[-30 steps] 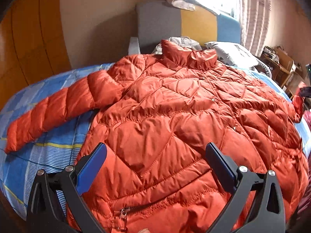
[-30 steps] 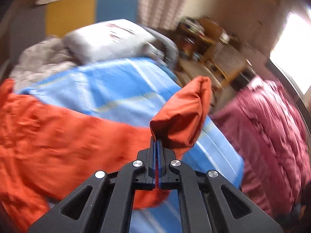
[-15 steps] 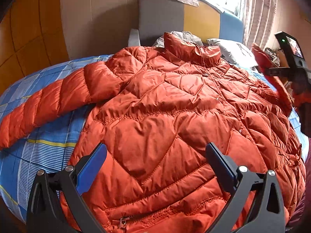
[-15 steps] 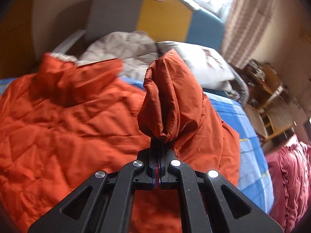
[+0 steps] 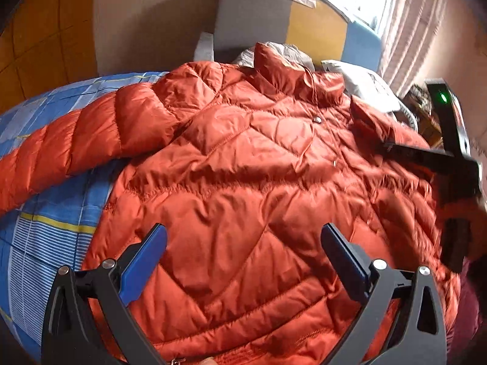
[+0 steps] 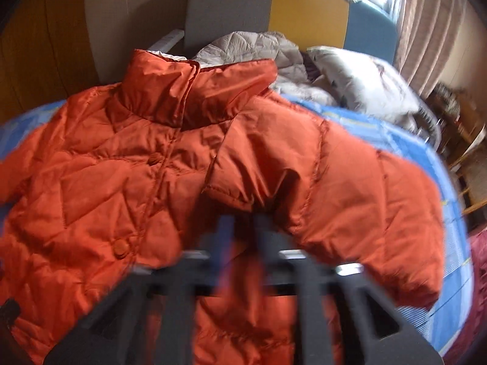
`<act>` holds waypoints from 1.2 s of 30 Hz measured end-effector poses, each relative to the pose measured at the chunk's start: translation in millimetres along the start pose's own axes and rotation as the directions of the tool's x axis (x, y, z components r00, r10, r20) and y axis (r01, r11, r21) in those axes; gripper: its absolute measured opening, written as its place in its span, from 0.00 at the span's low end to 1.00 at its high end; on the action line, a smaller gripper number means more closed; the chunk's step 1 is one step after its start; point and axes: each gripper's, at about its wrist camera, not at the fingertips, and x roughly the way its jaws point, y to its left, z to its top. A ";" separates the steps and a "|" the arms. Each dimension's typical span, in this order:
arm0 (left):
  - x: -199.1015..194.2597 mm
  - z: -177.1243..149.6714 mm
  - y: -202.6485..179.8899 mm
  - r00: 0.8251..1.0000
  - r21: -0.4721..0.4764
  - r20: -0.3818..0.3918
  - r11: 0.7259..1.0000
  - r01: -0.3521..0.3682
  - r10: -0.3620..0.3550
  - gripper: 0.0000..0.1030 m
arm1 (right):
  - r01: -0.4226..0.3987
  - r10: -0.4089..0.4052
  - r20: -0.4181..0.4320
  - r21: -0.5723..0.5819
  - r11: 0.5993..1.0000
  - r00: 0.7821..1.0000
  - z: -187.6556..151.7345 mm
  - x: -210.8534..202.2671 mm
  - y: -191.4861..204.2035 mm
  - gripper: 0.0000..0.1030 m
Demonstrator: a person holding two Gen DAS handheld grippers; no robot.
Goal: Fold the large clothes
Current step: 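Fold the held sleeve across the jacket body with the right tool, then release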
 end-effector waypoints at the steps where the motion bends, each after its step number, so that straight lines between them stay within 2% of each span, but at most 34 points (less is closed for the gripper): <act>1: 0.5 2.2 0.0 1.000 -0.013 -0.001 1.000 0.011 -0.011 0.96 | -0.024 0.024 0.019 0.015 1.000 1.000 -2.7 -5.1 -1.6 0.59; 4: 4.3 10.3 -7.3 0.998 -0.020 -0.017 0.998 0.052 -0.052 0.83 | -0.044 0.043 0.046 0.025 0.999 0.998 -11.8 -18.4 -4.1 0.59; 6: 8.2 17.6 -16.3 0.997 -0.005 -0.013 0.997 0.081 -0.081 0.83 | -0.049 0.047 0.062 0.040 0.998 0.997 -19.4 -27.6 -10.4 0.59; 8: 16.6 25.8 -28.0 0.993 0.005 -0.024 0.993 0.119 -0.119 0.77 | -0.052 0.048 0.064 0.063 0.997 0.997 -28.1 -33.0 -20.5 0.59; 13: 38.4 43.4 -60.7 0.983 0.038 -0.056 0.984 0.175 -0.173 0.66 | 0.041 -0.050 0.053 0.158 0.987 0.997 -47.3 -39.5 -65.7 0.59; 15: 49.2 51.7 -77.2 0.978 0.043 -0.070 0.979 0.201 -0.197 0.65 | 0.076 -0.083 0.026 0.198 0.977 0.996 -52.2 -36.8 -83.7 0.59; 20: 75.9 75.3 -114.1 0.952 0.025 -0.109 0.956 0.291 -0.286 0.64 | 0.096 -0.096 -0.011 0.270 0.958 0.995 -67.7 -32.3 -116.0 0.59; 25: 100.5 100.3 -145.1 0.927 -0.007 -0.135 0.936 0.351 -0.349 0.64 | 0.086 -0.085 -0.015 0.276 0.957 0.996 -73.3 -29.3 -122.9 0.59; 27: 110.8 106.7 -156.7 0.925 -0.003 -0.152 0.936 0.353 -0.350 0.62 | 0.081 -0.080 -0.013 0.280 0.957 0.997 -74.3 -29.0 -123.7 0.59; 30: 127.0 111.6 -172.8 0.915 0.017 -0.196 0.932 0.363 -0.353 0.45 | 0.073 -0.073 -0.013 0.275 0.959 0.997 -73.6 -28.0 -124.8 0.59; 31: 131.2 112.3 -178.2 0.913 0.027 -0.207 0.931 0.365 -0.352 0.28 | 0.069 -0.068 -0.012 0.278 0.958 0.998 -73.4 -27.8 -125.5 0.59; 33: 134.9 113.3 -185.4 0.914 0.050 -0.216 0.931 0.361 -0.343 0.05 | 0.063 -0.063 -0.010 0.281 0.958 0.998 -73.3 -27.5 -127.0 0.59; 34: 133.5 113.9 -184.6 0.910 0.044 -0.206 0.926 0.375 -0.359 0.04 | 0.062 -0.062 -0.009 0.281 0.958 0.998 -73.4 -27.7 -126.8 0.59; 36: 124.4 116.8 -179.8 0.916 0.050 -0.167 0.924 0.378 -0.366 0.03 | 0.056 -0.056 -0.006 0.280 0.958 0.998 -73.9 -28.5 -127.1 0.59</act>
